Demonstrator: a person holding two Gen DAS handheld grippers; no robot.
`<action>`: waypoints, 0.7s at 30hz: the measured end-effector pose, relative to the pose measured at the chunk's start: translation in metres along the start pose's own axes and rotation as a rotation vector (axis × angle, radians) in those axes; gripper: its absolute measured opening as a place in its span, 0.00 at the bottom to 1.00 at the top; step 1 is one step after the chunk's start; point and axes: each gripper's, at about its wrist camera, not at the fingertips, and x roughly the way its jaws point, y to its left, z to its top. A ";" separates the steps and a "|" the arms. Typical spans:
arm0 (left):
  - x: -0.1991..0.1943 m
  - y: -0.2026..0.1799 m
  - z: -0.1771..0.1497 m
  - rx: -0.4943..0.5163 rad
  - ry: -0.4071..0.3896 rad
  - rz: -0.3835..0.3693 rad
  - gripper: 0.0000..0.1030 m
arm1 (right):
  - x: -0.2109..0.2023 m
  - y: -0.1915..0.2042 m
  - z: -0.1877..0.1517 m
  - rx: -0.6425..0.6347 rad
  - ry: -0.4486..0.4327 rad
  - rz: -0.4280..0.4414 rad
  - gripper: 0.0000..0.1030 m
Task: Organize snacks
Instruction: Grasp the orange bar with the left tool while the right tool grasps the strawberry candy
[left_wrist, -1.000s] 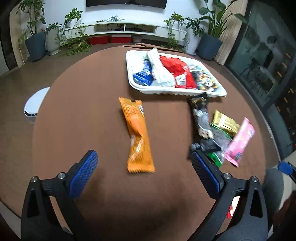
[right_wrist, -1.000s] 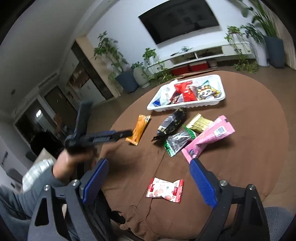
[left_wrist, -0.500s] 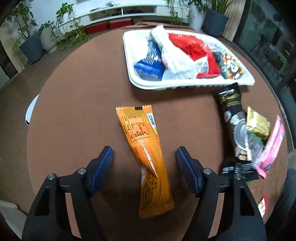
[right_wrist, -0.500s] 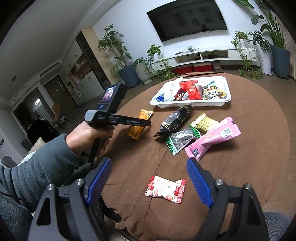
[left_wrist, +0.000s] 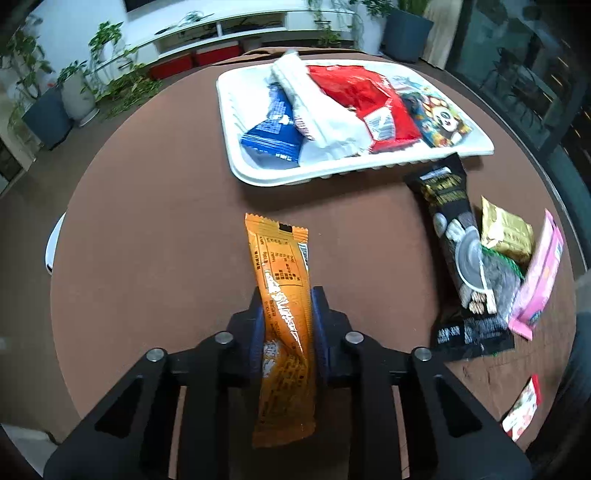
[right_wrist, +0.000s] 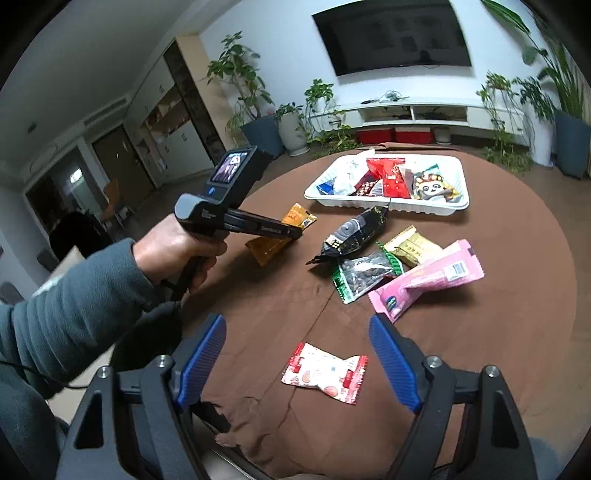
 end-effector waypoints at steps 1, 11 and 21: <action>-0.001 -0.001 -0.002 0.008 -0.002 -0.006 0.19 | 0.000 0.000 0.002 -0.016 0.008 -0.009 0.80; -0.035 0.004 -0.041 -0.007 -0.028 -0.082 0.17 | 0.031 -0.006 0.012 -0.296 0.253 -0.034 0.70; -0.061 -0.017 -0.090 -0.040 -0.056 -0.192 0.17 | 0.082 0.008 0.005 -0.611 0.532 0.068 0.64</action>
